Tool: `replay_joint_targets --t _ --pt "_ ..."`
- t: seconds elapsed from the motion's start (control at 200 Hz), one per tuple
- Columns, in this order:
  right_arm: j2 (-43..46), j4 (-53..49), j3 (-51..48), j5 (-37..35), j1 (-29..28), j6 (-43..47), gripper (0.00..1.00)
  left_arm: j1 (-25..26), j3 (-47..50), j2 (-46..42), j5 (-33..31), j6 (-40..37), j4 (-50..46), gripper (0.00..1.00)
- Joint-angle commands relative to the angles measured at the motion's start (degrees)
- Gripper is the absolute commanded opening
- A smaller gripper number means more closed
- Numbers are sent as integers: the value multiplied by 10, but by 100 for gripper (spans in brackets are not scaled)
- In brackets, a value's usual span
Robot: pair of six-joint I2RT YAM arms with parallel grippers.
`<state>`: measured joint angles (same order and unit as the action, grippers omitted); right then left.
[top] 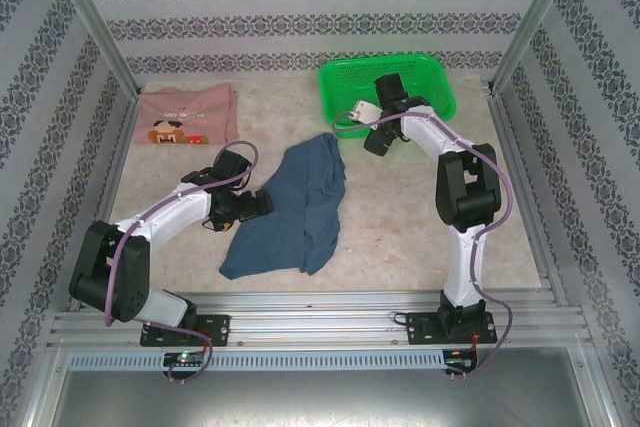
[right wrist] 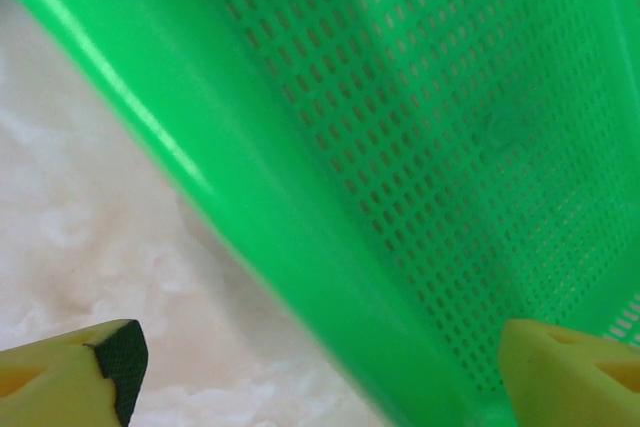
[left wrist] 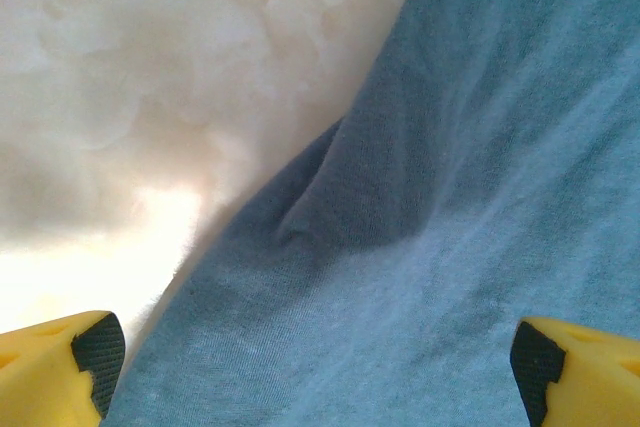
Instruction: Fold and stack the t-shirts
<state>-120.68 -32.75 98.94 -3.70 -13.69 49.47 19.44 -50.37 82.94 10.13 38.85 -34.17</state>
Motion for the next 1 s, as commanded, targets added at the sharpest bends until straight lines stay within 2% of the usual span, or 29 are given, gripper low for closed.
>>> replay_joint_targets --t 0.0,0.32,0.4,0.5,0.56,0.799,0.909,0.994 --pt "-14 -7 29 19 21 -14 87 5 -9 0 -9 -9 -13 100" --pt "-10 0 -16 40 43 -38 74 5 -9 -5 0 -20 -5 100" --pt "-3 8 -25 43 52 -48 65 5 -4 -8 3 -22 0 100" --pt "2 14 -34 45 55 -66 44 5 1 -10 5 -24 4 100" --pt "8 8 -40 43 54 -66 36 5 4 -12 4 -26 6 100" --pt "70 -53 -67 -2 58 -124 21 4 12 -23 13 -32 31 100" --pt "89 -85 -80 -27 72 -201 12 5 19 -25 15 -33 40 100" --pt "92 -101 -87 -42 78 -259 10 4 24 -24 16 -33 47 100"
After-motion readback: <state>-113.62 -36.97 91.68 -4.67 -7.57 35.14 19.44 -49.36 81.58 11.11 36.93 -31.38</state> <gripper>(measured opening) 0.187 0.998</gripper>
